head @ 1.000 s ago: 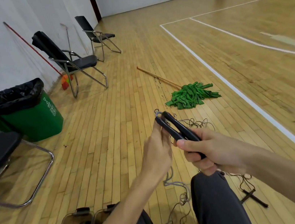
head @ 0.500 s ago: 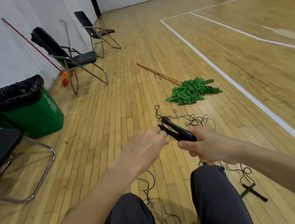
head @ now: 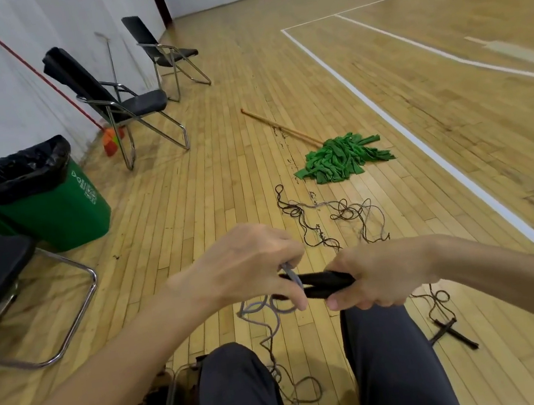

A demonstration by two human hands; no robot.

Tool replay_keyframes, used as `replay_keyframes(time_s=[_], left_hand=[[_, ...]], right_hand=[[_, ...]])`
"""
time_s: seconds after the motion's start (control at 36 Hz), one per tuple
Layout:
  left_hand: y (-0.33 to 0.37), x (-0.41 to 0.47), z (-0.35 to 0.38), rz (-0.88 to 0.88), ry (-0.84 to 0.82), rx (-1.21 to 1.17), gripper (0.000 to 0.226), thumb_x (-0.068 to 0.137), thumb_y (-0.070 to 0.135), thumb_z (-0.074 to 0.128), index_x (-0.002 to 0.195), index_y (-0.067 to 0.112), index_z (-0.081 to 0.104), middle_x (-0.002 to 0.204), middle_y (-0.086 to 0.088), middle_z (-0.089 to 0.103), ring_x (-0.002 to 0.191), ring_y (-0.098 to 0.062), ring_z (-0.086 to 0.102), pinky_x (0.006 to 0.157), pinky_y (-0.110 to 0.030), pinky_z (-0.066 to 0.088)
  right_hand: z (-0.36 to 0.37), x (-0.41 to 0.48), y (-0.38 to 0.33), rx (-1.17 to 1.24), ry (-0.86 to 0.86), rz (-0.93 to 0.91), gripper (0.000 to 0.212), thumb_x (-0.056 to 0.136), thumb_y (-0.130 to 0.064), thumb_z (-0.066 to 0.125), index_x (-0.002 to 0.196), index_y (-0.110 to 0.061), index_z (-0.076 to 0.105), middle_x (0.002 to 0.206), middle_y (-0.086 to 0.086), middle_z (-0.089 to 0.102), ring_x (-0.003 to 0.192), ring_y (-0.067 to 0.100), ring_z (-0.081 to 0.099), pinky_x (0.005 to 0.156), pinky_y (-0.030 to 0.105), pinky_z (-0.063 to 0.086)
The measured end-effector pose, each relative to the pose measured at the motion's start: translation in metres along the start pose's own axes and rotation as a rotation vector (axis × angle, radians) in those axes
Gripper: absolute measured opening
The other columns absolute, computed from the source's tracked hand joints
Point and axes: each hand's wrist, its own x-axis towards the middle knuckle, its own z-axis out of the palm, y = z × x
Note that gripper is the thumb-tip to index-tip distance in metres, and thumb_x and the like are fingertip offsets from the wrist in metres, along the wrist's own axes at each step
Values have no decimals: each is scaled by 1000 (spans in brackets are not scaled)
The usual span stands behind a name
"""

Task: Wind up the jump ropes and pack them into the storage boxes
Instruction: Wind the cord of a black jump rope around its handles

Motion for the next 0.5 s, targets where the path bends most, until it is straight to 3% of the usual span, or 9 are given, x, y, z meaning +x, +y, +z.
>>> replay_keyframes(time_s=[0.14, 0.25, 0.36, 0.5], left_hand=[[5, -2, -4, -75, 9, -155, 58, 60, 72, 71, 67, 19, 49, 59, 17, 34, 51, -3, 29, 52, -12, 27], [10, -2, -8, -260, -76, -449, 51, 53, 49, 94, 70, 22, 53, 58, 11, 40, 53, -8, 35, 52, -19, 29], [18, -2, -11, -375, -139, -664, 43, 60, 31, 96, 72, 27, 55, 60, 11, 43, 54, -7, 36, 51, -22, 30], [25, -2, -8, -416, -112, -644, 37, 69, 37, 91, 69, 28, 55, 59, -1, 46, 54, -10, 39, 52, -30, 31]], right_hand=[[-2, -9, 5, -5, -110, -79, 14, 103, -28, 57, 90, -24, 53, 71, 3, 42, 54, 13, 34, 46, 24, 31], [1, -14, 7, -42, -113, -169, 15, 102, -33, 58, 90, -25, 54, 77, 8, 45, 64, 27, 38, 53, 37, 36], [6, -16, 7, -161, -21, -239, 30, 100, -43, 60, 95, -13, 56, 77, 6, 50, 67, 19, 46, 60, 33, 41], [10, -15, 10, -179, 87, -282, 48, 91, -58, 64, 91, -11, 56, 73, 3, 48, 63, 17, 44, 58, 33, 38]])
